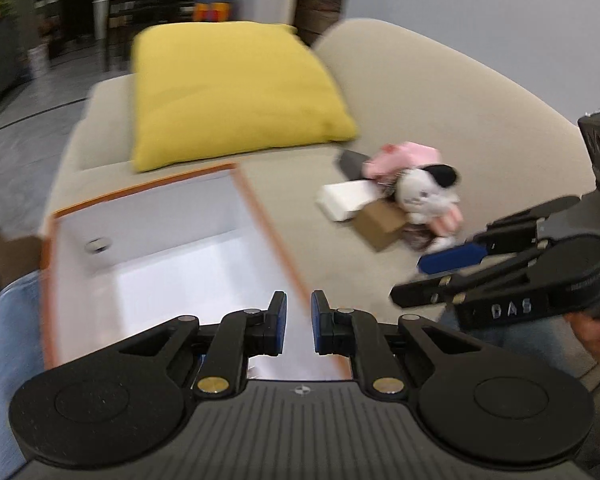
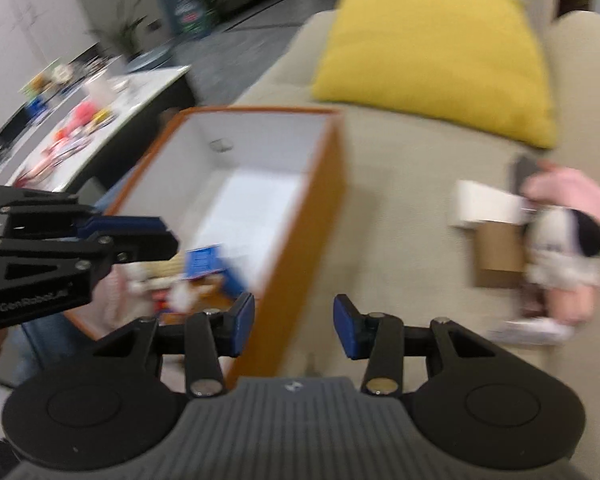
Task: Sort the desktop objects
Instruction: 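Open both tools to release the bunny and bear inside the box, then grasp the pink pouch with the left tool while the right tool grasps the plush dog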
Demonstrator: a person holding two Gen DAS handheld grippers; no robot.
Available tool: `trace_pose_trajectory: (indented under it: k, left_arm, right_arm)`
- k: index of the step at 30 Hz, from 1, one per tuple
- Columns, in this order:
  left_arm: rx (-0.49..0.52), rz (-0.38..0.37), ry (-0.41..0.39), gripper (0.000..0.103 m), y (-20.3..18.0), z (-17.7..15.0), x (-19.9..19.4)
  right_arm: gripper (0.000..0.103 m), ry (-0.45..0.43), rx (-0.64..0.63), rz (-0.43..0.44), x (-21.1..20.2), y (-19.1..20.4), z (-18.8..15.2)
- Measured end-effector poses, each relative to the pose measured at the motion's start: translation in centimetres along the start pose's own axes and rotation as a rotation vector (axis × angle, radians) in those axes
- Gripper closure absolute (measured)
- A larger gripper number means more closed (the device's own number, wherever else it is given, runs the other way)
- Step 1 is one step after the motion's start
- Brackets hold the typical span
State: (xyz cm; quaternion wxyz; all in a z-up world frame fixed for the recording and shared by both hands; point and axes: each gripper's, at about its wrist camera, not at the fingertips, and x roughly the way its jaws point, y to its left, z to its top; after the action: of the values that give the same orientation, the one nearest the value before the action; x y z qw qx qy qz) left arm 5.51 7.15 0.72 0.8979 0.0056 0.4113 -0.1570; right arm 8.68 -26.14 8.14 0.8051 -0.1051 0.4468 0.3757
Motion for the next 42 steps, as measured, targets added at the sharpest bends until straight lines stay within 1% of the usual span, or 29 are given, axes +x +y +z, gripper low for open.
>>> trace_pose_trajectory:
  k: [4, 6, 8, 10, 12, 18, 19, 21, 25, 27, 28, 30, 32, 34, 35, 37, 39, 42]
  left_arm:
    - [0.067, -0.062, 0.044, 0.090, -2.6, 2.1, 3.3]
    - [0.104, -0.087, 0.064, 0.090, -3.7, 3.3, 4.7]
    - [0.130, -0.115, 0.080, 0.089, -4.8, 4.8, 6.0]
    - [0.150, -0.142, 0.097, 0.089, -5.7, 6.2, 7.2]
    - [0.169, -0.155, 0.109, 0.089, -6.6, 7.6, 8.7]
    - [0.207, -0.168, 0.139, 0.088, -8.3, 10.4, 12.9]
    - [0.208, -0.170, 0.144, 0.087, -8.4, 11.0, 13.6]
    - [0.210, -0.181, 0.152, 0.081, -8.5, 12.2, 14.7]
    - [0.229, -0.181, 0.158, 0.079, -9.1, 14.5, 16.9]
    - [0.259, -0.185, 0.158, 0.072, -9.6, 15.4, 18.0]
    - [0.275, -0.186, 0.157, 0.070, -9.9, 15.9, 18.6]
    - [0.306, -0.182, 0.157, 0.068, -10.3, 16.7, 19.9]
    - [0.343, -0.184, 0.166, 0.067, -10.8, 17.3, 21.1]
    - [0.384, -0.193, 0.164, 0.060, -11.2, 17.7, 21.9]
    - [0.411, -0.198, 0.157, 0.051, -11.4, 17.8, 22.2]
    - [0.480, -0.190, 0.138, 0.049, -12.1, 17.9, 22.6]
    - [0.539, -0.185, 0.141, 0.049, -12.8, 18.1, 23.2]
    - [0.585, -0.210, 0.148, 0.050, -13.4, 18.0, 24.1]
  right_arm:
    - [0.052, 0.003, 0.039, -0.125, -1.7, -5.3, -0.8]
    - [0.052, 0.029, 0.039, -0.200, -2.1, -7.6, -0.8]
    - [0.051, 0.064, 0.030, -0.254, -2.2, -9.6, -0.6]
    - [0.044, 0.097, 0.013, -0.287, -2.4, -11.8, -0.2]
    - [0.037, 0.113, -0.018, -0.299, -2.3, -13.3, 0.6]
    - [0.035, 0.183, -0.100, -0.292, 1.0, -16.8, 3.2]
    - [0.035, 0.198, -0.112, -0.292, 1.8, -17.3, 3.5]
    - [0.034, 0.219, -0.129, -0.275, 2.7, -18.2, 4.0]
    - [0.033, 0.233, -0.164, -0.226, 4.1, -19.0, 4.7]
    - [0.033, 0.247, -0.181, -0.220, 4.8, -19.1, 4.9]
    - [0.034, 0.252, -0.188, -0.217, 5.1, -19.1, 4.9]
    - [0.037, 0.271, -0.191, -0.206, 5.6, -19.2, 5.2]
    - [0.038, 0.301, -0.175, -0.190, 5.9, -19.5, 5.6]
    - [0.039, 0.335, -0.183, -0.179, 6.2, -19.7, 6.1]
    - [0.040, 0.349, -0.189, -0.173, 6.3, -19.7, 6.2]
    - [0.040, 0.372, -0.204, -0.165, 6.7, -19.8, 6.5]
    - [0.041, 0.379, -0.207, -0.155, 6.7, -19.9, 6.6]
    - [0.041, 0.376, -0.205, -0.151, 6.5, -19.8, 6.4]
